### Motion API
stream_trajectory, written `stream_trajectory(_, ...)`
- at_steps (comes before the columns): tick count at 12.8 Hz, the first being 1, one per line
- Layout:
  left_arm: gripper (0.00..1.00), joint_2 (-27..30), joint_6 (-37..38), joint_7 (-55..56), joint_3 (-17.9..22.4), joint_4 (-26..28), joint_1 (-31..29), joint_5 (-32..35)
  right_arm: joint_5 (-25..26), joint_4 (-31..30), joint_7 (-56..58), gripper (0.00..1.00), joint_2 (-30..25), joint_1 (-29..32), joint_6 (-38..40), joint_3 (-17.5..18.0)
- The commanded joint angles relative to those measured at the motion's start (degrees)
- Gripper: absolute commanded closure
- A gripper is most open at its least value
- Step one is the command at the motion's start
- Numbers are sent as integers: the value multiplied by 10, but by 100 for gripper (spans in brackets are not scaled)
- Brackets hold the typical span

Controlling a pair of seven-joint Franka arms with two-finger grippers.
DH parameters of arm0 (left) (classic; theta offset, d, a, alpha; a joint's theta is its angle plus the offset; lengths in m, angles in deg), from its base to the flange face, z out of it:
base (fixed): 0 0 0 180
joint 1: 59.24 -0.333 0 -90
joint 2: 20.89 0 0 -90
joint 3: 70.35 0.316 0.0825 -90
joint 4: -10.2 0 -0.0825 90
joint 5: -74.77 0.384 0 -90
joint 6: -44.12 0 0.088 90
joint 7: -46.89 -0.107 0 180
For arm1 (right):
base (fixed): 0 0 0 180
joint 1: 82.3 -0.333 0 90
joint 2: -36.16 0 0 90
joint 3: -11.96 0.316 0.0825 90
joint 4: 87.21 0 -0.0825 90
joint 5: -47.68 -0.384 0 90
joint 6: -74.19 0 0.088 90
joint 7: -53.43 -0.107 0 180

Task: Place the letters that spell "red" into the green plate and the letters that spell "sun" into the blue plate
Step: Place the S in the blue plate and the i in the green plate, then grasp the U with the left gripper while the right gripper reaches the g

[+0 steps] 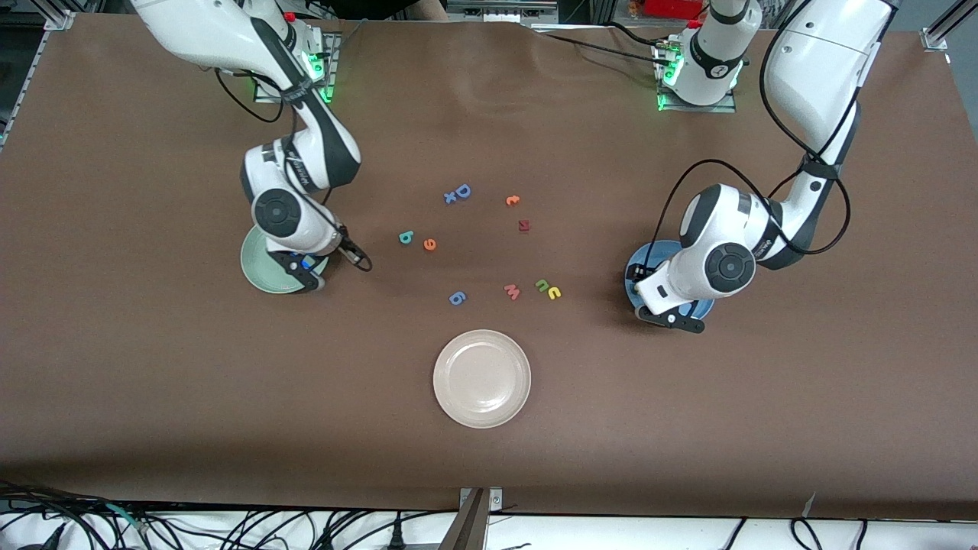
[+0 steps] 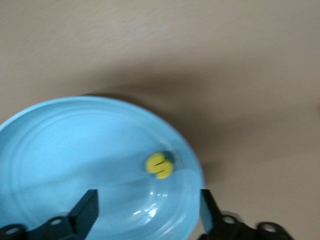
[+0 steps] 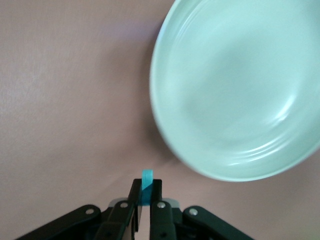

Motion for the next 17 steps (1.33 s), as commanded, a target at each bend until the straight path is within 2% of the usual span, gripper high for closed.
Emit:
stream_trajectory(1,0,5,6,31,-26,-26,16,10,7,-2,108,95,-27,-1,41,-34)
stream_trajectory(4,0,1,5,187,-24,-35,54,10,7,-6,278,95,-32,-1,68,-97)
stream_trajectory(6,0,-23,4,274,-26,-63,60,11,7,-12,368,95,-24,-1,69,-140)
stream_trajectory(7,0,-45,3,302,-26,-89,61,9,6,-16,405,95,-17,0,68,-156)
stream_trajectory(9,0,-78,3,381,-26,-143,70,-1,6,-19,417,93,-14,0,65,-162)
stream_trajectory(11,3,-95,0,441,-24,-147,84,-6,6,-18,414,78,-14,0,64,-162)
stream_trajectory(12,5,-104,-13,478,-24,-149,88,-7,6,-16,410,51,-14,-1,65,-162)
stream_trajectory(13,6,-113,-37,507,-24,-151,93,-7,4,-15,409,17,-14,-4,64,-162)
stream_trajectory(14,9,-125,-57,522,-24,-151,96,-7,3,-13,409,2,-15,-4,65,-162)
stream_trajectory(17,29,-136,-72,534,-24,-156,104,-7,1,-12,376,2,-19,-6,67,-153)
